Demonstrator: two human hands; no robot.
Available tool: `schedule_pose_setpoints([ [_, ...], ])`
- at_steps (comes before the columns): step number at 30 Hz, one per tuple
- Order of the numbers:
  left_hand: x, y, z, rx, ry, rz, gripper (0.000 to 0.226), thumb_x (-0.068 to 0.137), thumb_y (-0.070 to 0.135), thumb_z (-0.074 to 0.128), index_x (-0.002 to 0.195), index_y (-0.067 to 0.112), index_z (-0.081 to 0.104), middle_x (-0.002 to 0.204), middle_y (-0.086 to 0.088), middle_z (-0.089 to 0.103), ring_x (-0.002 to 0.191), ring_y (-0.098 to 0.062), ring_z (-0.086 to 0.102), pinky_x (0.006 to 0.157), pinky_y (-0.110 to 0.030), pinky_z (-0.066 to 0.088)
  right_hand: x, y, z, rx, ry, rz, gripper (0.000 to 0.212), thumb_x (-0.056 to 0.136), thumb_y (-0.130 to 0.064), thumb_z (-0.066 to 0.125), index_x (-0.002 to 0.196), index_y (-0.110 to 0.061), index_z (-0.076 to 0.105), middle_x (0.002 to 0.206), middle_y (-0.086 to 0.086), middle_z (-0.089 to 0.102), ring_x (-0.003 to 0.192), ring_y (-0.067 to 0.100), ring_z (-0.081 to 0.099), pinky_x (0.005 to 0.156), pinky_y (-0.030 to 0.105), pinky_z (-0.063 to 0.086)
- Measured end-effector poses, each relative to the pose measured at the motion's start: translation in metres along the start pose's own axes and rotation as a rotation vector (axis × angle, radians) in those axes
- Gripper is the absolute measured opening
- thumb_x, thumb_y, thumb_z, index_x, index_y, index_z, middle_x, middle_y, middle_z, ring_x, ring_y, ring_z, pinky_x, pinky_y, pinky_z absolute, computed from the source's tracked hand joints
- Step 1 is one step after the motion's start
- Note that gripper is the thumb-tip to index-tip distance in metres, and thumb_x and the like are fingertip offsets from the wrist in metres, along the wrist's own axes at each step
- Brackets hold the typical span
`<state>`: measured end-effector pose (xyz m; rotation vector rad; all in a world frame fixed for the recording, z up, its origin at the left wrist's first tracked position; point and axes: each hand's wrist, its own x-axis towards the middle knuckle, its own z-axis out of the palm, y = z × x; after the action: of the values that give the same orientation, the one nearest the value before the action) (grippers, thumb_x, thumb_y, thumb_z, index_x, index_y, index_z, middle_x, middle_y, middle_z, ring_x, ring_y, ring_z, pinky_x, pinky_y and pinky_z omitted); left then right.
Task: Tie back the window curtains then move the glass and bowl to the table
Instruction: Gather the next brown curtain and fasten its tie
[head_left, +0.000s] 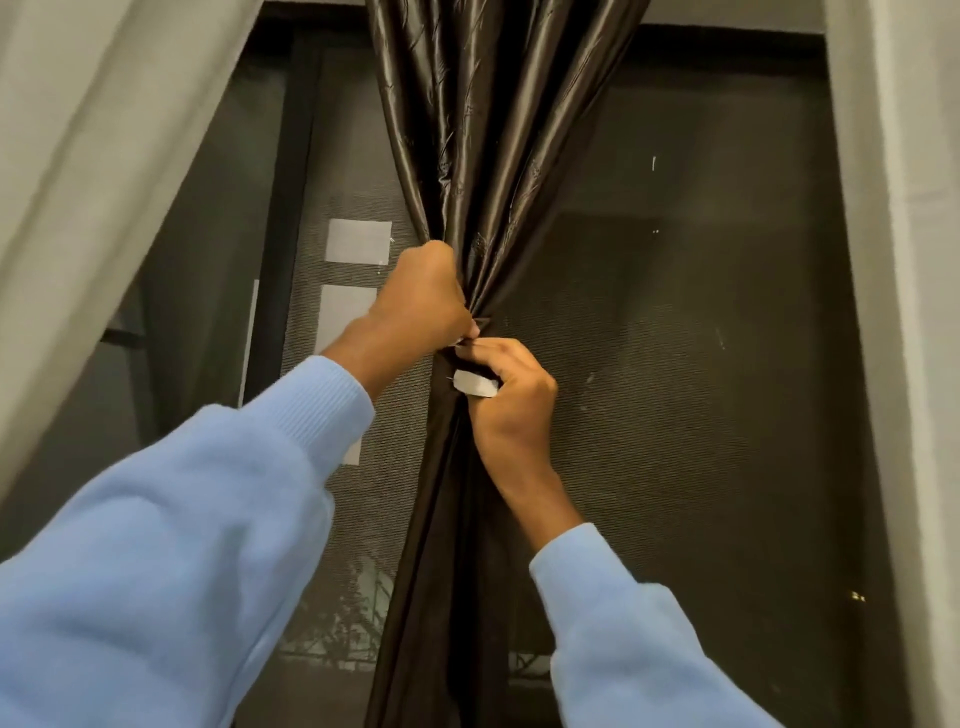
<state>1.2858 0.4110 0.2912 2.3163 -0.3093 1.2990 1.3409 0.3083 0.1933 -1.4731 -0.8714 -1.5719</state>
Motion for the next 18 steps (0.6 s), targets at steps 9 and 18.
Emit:
schedule_pose_setpoints([
  [9, -0.006, 0.022, -0.008, -0.034, -0.019, 0.078, 0.019, 0.075, 0.022, 0.080, 0.080, 0.007, 0.070, 0.072, -0.003, 0.066, 0.071, -0.013, 0.066, 0.069, -0.031, 0.056, -0.001, 0.002, -0.003, -0.170, -0.175, -0.096, 0.031, 0.080, 0.012, 0.067, 0.109, 0.002, 0.072, 0.109, 0.012, 0.065, 0.105, 0.024, 0.065, 0.092, 0.028, 0.053],
  [18, -0.014, 0.010, -0.009, -0.677, -0.214, -0.206, 0.014, 0.092, 0.007, 0.059, 0.100, 0.007, 0.070, 0.073, -0.005, 0.066, 0.055, -0.007, 0.053, 0.051, -0.016, 0.042, 0.000, 0.003, -0.008, -0.219, -0.230, -0.155, 0.019, 0.084, 0.007, 0.058, 0.097, 0.007, 0.071, 0.094, 0.012, 0.060, 0.091, 0.029, 0.065, 0.077, 0.045, 0.057],
])
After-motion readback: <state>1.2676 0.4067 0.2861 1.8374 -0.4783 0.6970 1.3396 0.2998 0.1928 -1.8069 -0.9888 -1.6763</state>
